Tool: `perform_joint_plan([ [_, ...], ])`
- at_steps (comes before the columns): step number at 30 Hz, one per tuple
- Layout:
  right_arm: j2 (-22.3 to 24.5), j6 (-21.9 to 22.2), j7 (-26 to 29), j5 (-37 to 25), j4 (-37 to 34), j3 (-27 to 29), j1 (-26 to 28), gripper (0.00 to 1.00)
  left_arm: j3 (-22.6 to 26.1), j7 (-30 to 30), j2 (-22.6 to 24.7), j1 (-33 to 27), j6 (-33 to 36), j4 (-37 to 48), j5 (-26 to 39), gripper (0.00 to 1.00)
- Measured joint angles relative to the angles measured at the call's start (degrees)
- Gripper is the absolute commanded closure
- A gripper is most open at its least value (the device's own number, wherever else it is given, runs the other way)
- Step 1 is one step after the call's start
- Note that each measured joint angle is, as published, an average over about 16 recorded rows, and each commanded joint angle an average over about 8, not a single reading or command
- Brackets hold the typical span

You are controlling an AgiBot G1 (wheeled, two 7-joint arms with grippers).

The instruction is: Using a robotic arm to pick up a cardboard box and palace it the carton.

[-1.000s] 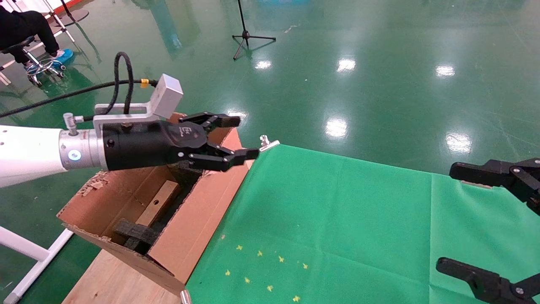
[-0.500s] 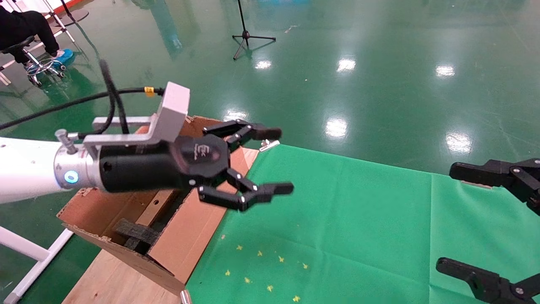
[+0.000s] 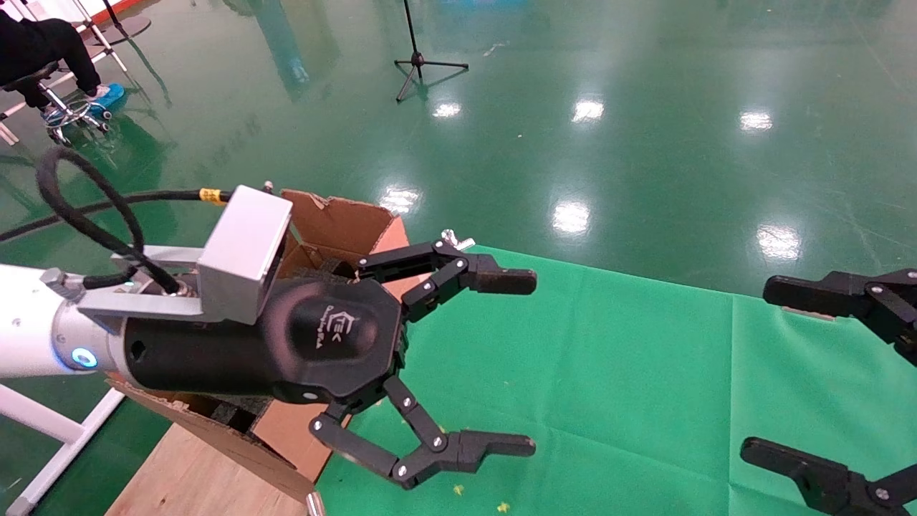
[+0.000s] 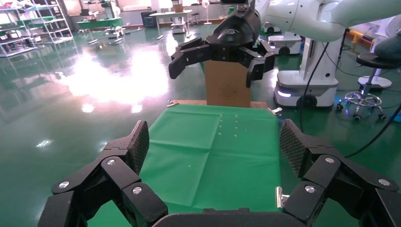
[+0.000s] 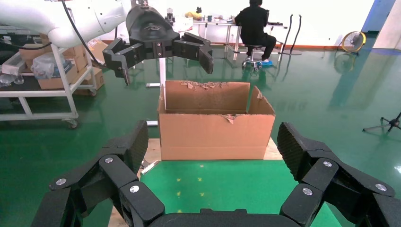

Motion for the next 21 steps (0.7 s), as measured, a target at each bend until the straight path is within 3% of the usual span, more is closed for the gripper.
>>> perform_joint_plan([
  [21, 0.0, 0.0, 0.0, 0.0, 0.0, 0.0, 0.0, 0.0, 0.2, 0.0, 0.0, -0.2, -0.2, 0.3, 0.2, 0.0],
])
